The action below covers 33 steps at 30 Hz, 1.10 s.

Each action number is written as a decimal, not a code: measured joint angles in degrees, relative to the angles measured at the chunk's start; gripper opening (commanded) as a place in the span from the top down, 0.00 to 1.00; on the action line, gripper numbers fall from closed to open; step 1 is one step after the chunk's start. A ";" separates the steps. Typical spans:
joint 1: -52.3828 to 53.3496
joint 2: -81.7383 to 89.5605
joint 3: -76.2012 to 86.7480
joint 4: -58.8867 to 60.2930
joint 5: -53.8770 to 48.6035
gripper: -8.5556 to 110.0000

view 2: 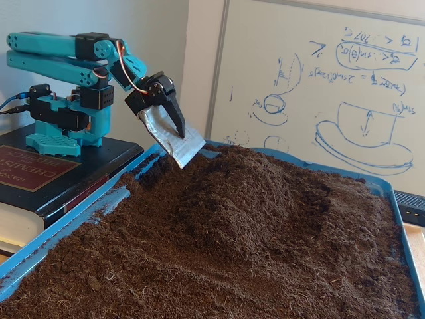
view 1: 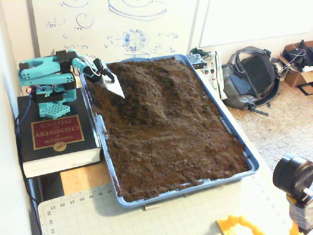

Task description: Build a berm.

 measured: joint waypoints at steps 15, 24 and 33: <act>-2.02 8.00 3.60 9.93 0.00 0.92; -2.02 12.48 3.60 24.70 0.00 0.92; -2.02 12.57 3.52 28.74 -0.62 0.92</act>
